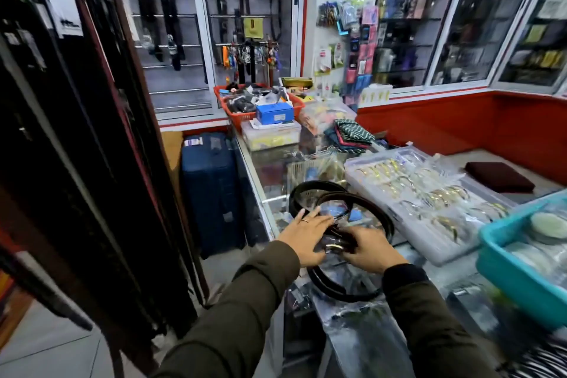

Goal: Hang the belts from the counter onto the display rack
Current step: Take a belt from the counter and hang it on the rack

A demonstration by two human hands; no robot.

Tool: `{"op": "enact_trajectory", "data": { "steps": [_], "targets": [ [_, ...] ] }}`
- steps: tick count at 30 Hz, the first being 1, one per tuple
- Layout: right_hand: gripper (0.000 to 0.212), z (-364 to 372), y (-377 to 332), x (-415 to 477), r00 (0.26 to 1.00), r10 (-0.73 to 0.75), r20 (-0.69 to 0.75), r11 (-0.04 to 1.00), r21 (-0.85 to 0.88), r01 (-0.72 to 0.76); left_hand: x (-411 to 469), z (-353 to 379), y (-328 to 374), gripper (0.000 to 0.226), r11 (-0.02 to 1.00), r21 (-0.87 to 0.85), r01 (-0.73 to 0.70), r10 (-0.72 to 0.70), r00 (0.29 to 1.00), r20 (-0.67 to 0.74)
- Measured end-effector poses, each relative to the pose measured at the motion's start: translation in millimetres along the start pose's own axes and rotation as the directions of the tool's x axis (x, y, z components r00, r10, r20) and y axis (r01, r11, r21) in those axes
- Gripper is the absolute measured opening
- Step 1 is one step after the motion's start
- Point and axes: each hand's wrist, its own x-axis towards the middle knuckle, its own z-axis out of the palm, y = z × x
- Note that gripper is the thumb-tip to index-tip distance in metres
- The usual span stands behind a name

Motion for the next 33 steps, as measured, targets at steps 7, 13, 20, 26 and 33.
{"op": "enact_trajectory", "data": {
  "steps": [7, 13, 20, 26, 33],
  "targets": [
    [0.026, -5, 0, -1, 0.998, 0.064, -0.016, 0.995, 0.074, -0.062, 16, 1, 11, 0.044, 0.978, 0.206, 0.01, 0.01, 0.995, -0.097],
    [0.033, -21, -7, -14, 0.995, 0.061, -0.083, 0.998, -0.01, -0.062, 7, 9, 12, 0.034, 0.999, -0.046, 0.013, -0.022, 0.981, -0.195],
    [0.035, -54, -43, -13, 0.985, -0.033, -0.17, 0.999, -0.027, 0.029, -25, -16, -1, 0.034, 0.994, -0.106, -0.039, -0.011, 0.9, -0.436],
    [0.037, -66, -102, 9, 0.955, -0.201, -0.218, 0.955, 0.173, 0.241, -79, -45, -36, 0.054, 0.975, -0.224, -0.016, -0.132, 0.766, -0.63],
    [0.049, -68, -169, 36, 0.937, -0.291, -0.194, 0.674, 0.654, 0.345, -128, -61, -56, 0.022, 0.594, -0.793, -0.136, -0.705, 0.387, -0.595]
  ]
}}
